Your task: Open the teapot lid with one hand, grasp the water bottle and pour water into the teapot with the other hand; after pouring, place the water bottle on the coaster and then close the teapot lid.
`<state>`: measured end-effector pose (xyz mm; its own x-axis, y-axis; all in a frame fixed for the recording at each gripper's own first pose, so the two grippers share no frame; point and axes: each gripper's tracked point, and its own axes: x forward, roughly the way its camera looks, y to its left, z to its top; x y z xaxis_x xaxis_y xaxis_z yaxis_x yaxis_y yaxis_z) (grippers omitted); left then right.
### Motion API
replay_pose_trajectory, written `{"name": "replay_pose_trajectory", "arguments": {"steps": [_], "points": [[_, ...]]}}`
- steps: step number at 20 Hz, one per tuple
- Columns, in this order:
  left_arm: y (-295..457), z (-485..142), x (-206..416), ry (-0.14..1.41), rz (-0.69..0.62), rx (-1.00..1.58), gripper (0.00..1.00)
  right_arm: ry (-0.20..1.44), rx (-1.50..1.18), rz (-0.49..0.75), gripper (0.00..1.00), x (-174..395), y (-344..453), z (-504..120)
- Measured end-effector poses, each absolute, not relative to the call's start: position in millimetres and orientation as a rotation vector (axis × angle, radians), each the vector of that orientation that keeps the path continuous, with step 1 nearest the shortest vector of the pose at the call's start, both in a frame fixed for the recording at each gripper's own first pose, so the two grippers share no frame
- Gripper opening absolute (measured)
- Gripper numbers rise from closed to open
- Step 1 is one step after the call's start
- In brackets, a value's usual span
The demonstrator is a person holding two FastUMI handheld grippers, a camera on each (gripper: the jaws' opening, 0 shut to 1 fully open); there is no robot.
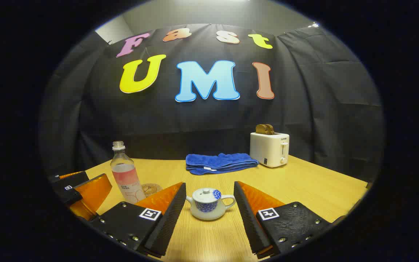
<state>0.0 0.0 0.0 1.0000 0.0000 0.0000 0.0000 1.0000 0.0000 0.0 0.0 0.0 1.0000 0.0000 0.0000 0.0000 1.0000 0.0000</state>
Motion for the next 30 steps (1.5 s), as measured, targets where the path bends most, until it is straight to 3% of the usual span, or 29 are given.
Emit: {"name": "replay_pose_trajectory", "arguments": {"steps": [16,17,21,22,23,25,26,30], "points": [[7.6,-6.3,17.8,0.027,0.007,-0.016,0.96,0.034,-0.002,0.037,0.82,26.3,4.6,-4.0],[9.6,-5.6,18.5,0.028,0.011,-0.013,0.96,0.04,-0.002,0.043,0.76,29.5,5.8,-3.5],[9.9,-5.2,23.7,0.03,0.007,-0.007,0.96,0.072,-0.032,0.046,0.75,47.3,5.7,-7.1],[9.9,-5.8,24.9,0.03,0.006,-0.008,0.96,0.089,-0.032,0.051,0.72,53.7,5.3,-13.9],[10.1,-4.7,26.2,0.03,0.004,-0.009,0.96,0.111,-0.031,0.059,0.57,58.4,7.5,-17.4],[12.6,-3.9,27.4,0.029,0.005,-0.007,0.96,0.138,-0.052,0.058,0.56,68.5,8.6,-23.6],[14.1,-5.4,29.2,0.03,0.008,-0.004,0.96,0.148,-0.061,0.059,0.49,70.8,7.6,-27.2],[18.1,-7.4,33.4,0.036,0.011,-0.017,0.96,0.178,-0.079,0.07,0.47,81.7,11.2,-40.7]]}}
